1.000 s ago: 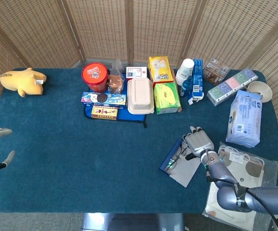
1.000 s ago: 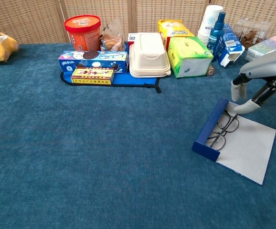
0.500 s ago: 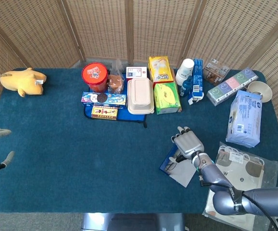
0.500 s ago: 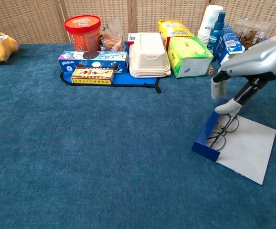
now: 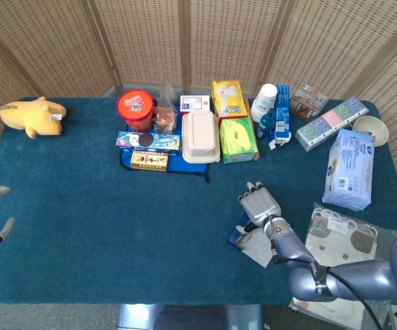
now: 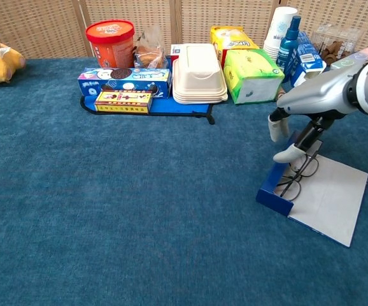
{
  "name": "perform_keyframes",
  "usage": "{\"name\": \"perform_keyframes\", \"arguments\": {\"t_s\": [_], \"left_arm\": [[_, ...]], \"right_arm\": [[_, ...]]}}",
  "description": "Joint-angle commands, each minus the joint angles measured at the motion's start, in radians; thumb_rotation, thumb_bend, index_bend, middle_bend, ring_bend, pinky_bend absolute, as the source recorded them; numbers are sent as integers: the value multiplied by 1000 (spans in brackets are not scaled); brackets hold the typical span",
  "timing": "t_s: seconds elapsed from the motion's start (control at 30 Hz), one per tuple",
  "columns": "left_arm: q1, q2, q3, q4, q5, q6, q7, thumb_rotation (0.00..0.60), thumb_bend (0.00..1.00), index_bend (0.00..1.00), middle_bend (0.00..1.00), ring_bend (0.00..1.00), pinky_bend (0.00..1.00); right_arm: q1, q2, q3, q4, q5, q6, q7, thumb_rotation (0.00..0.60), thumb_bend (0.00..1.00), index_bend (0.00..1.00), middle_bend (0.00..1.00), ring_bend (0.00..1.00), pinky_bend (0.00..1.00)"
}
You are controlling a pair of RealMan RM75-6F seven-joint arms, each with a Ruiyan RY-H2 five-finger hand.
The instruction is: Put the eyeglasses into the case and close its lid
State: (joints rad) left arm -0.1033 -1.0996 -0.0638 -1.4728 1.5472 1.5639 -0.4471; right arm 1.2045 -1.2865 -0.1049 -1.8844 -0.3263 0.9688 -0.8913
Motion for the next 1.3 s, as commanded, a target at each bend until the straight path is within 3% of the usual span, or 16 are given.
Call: {"name": "perform_keyframes", "arguments": {"t_s": [0.03,0.7,1.3], "left_arm": [[-1,0,0,1,2,0,-1,600,309,243,284,209,76],[-16,-11,-3,-2,19,-5,0,600,310,242,284,204,75],[-28,-19,-3,0,16,-20,1,600,309,235,283,202,75]], "right_arm": [[5,-3,-9,5,28,23,-16,255,282,258,290,38,131],[-76,70,-43,-37,52,75,37,257,282,260,290,40,134],[-139,147,-27,-186,-131,126,59,259,283,261,291,48,136]]}}
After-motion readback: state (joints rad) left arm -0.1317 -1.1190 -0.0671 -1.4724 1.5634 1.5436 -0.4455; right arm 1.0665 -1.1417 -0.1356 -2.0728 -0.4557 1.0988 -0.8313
